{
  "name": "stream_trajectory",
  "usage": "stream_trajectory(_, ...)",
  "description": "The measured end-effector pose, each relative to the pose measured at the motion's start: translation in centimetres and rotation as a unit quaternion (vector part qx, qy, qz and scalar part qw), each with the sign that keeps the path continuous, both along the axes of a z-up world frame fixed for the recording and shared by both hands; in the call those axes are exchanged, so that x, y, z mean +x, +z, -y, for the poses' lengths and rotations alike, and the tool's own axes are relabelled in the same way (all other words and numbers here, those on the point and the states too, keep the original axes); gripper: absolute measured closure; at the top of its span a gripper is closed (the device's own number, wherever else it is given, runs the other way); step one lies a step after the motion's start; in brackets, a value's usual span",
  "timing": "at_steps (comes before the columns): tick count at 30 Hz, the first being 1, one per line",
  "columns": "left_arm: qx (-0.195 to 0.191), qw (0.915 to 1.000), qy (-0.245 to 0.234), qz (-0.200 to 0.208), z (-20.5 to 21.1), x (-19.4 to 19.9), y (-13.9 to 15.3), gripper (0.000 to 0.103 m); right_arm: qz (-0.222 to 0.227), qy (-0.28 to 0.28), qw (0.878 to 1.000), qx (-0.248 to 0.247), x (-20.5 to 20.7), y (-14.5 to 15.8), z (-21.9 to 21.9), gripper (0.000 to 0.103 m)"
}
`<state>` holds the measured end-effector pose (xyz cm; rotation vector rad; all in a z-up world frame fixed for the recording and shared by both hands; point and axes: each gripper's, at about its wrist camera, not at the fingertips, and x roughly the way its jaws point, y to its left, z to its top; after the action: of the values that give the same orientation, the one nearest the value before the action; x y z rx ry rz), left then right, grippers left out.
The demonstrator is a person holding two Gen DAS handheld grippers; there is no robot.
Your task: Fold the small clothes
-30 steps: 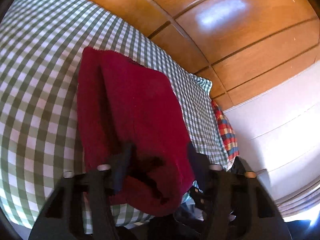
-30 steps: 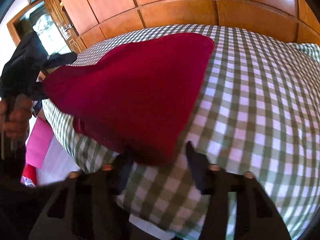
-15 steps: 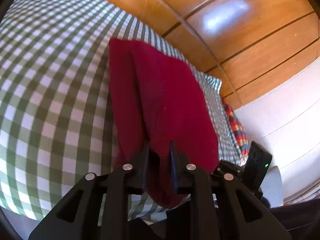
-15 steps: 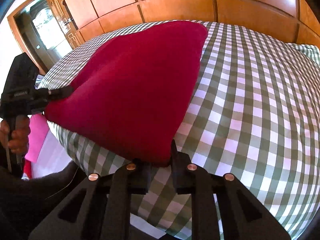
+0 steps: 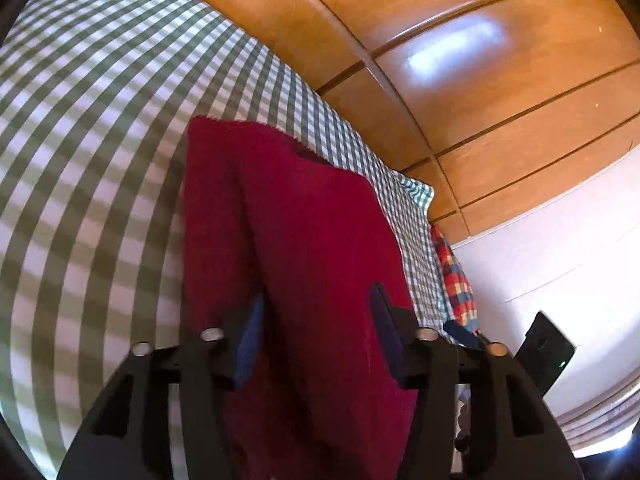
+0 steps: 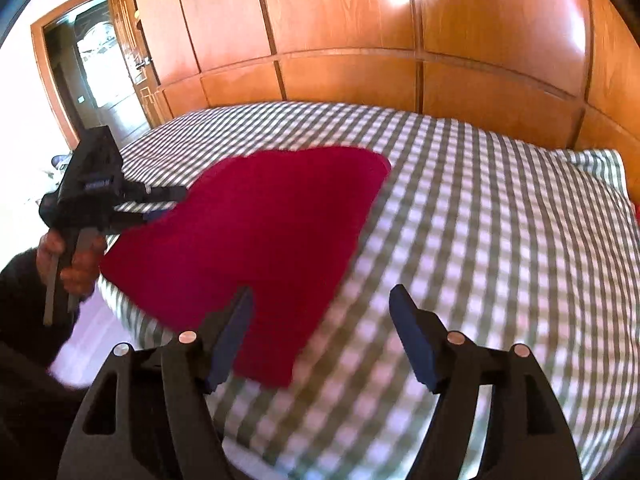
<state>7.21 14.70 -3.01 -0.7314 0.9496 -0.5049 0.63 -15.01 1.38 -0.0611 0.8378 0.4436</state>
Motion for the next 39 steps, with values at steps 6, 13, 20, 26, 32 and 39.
stream_trajectory(6,0.069,0.9937,0.013,0.087,0.7,-1.9,4.0,0.089,0.014,-0.004,1.0,-0.027,0.8,-2.4,-4.7,0.036)
stream_trajectory(13,0.194,0.9802,0.034,0.022,1.4,-1.8,-0.6,0.085,0.028,-0.032,0.999,-0.03,0.3,-4.8,-5.3,0.035)
stream_trajectory(20,0.271,0.9563,0.072,0.083,3.8,-3.8,4.2,0.079,0.026,-0.039,0.999,-0.021,0.3,-4.9,-5.0,0.033)
stream_trajectory(26,0.317,0.939,0.05,0.124,6.4,-5.7,5.4,0.079,0.019,-0.044,0.999,-0.02,0.6,-2.8,-4.3,0.027)
stream_trajectory(32,0.329,0.9361,0.034,0.12,7.2,-5.9,4.2,0.079,0.028,-0.033,0.999,0.015,1.8,0.3,-4.1,0.027)
stream_trajectory(39,0.338,0.933,0.03,0.119,7.2,-5.8,3.6,0.079,-0.01,-0.024,0.999,0.041,5.3,-0.3,-5.7,0.027)
